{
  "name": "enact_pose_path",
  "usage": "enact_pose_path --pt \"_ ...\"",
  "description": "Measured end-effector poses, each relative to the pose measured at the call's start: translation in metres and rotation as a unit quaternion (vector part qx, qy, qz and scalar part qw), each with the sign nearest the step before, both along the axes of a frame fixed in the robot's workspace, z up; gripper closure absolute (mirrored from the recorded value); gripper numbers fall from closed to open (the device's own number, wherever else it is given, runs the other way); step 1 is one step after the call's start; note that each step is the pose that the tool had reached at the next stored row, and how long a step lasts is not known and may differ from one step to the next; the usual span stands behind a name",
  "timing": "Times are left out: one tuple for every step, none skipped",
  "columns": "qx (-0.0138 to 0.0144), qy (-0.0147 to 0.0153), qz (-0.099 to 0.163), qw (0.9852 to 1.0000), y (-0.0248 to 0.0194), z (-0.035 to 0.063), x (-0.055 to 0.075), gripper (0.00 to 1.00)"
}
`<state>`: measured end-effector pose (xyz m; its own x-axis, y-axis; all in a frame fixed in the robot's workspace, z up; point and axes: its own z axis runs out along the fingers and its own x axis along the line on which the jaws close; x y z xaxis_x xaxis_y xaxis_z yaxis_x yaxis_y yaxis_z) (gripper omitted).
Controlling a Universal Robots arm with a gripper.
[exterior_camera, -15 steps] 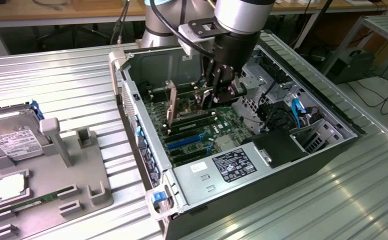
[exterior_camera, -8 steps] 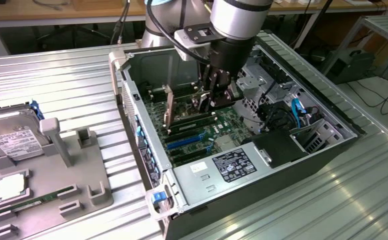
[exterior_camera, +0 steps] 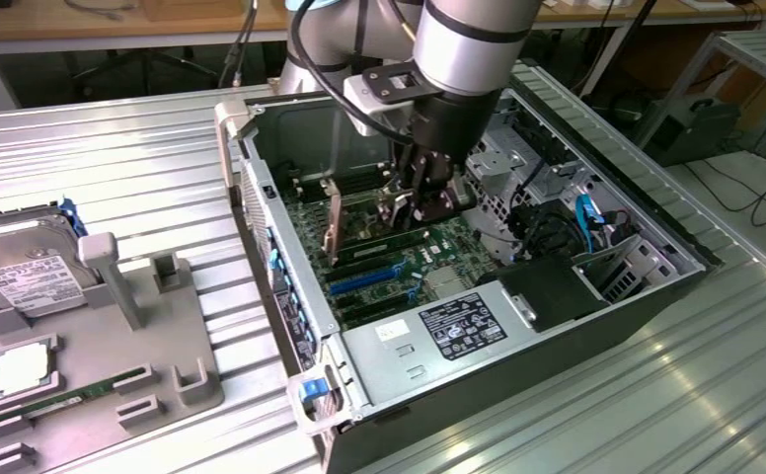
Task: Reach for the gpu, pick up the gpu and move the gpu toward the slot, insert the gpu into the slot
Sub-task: 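Insert the gpu into the slot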
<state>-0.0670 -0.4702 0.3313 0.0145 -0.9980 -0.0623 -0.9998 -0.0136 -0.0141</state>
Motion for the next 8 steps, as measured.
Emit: enact_pose_path --pt "0.0000 0.0000 0.000 1.0000 0.0000 -0.0018 0.000 0.72" --pt "0.0001 0.0000 0.000 1.0000 -0.0005 -0.0038 0.000 0.72" --pt "0.0000 0.0000 0.000 1.0000 -0.0005 -0.0055 0.000 0.72" --pt "0.0000 0.0000 0.000 1.0000 -0.0005 -0.0071 0.000 0.72" --pt "0.0000 0.0001 0.000 1.0000 -0.0005 -0.0090 0.000 0.72" --pt "0.0000 0.0001 0.000 1.0000 -0.0006 -0.0109 0.000 0.72" --pt "0.0000 0.0004 0.000 1.0000 -0.0007 -0.0126 0.000 0.72" --pt "-0.0001 0.0004 0.000 1.0000 -0.0007 -0.0140 0.000 0.72"
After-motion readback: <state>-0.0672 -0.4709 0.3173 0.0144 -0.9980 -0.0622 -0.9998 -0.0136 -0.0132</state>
